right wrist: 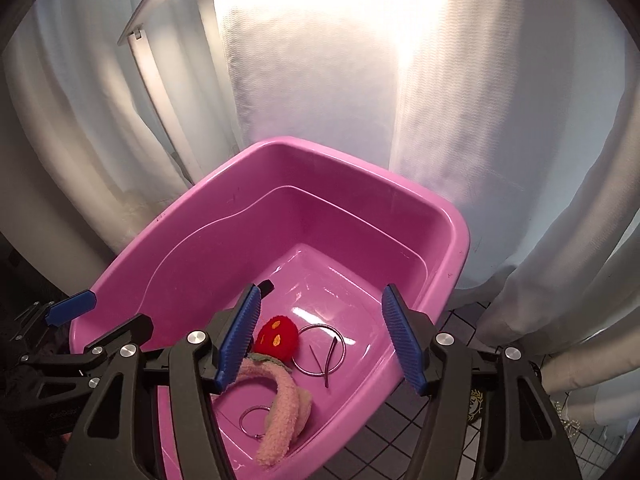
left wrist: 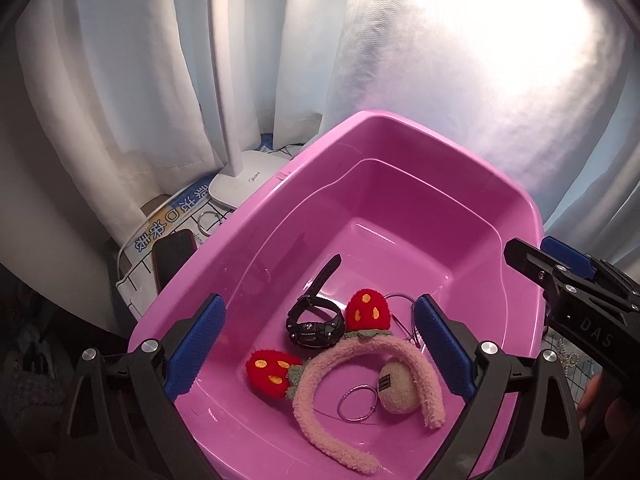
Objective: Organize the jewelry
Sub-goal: 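Withdraw both open tools from the tub back over the table, then grasp the black TTVL lanyard with the left tool while the right tool grasps the pearl claw clip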
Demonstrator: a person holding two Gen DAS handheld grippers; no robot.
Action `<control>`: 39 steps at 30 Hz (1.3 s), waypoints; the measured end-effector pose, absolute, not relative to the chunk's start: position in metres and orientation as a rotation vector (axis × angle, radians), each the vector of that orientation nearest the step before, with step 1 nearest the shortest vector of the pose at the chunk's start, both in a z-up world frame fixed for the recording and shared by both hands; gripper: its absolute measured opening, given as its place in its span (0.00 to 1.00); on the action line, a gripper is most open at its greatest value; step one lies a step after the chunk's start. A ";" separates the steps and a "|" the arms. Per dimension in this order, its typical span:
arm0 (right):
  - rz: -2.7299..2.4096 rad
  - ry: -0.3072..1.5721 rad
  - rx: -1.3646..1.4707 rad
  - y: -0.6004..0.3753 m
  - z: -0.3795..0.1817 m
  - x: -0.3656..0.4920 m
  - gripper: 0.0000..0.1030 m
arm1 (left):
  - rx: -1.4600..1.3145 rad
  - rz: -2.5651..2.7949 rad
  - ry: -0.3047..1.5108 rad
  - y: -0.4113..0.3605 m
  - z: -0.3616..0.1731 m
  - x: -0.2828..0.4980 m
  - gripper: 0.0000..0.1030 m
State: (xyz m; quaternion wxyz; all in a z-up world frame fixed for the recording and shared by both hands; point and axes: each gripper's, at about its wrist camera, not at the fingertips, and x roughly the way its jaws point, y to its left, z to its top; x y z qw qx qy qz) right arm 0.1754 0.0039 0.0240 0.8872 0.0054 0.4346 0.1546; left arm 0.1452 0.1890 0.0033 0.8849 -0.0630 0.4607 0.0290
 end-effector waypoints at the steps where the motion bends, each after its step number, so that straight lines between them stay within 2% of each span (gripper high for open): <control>1: 0.322 0.882 0.028 -0.002 0.029 0.169 0.59 | -0.130 0.058 0.945 0.187 0.007 0.142 0.91; 8: 0.264 0.748 0.128 -0.081 0.046 0.094 0.61 | -0.102 -0.042 0.840 0.141 0.043 0.113 0.91; 17: -0.032 0.800 0.236 -0.225 0.004 0.016 0.61 | -0.027 -0.318 0.817 0.013 0.054 0.086 0.92; 27: -0.176 0.880 0.310 -0.314 -0.057 -0.011 0.61 | 0.086 -0.401 0.930 -0.102 -0.018 0.089 0.93; 39: -0.134 1.043 0.312 -0.327 -0.145 0.043 0.61 | 0.135 -0.334 1.071 -0.138 -0.125 0.142 0.93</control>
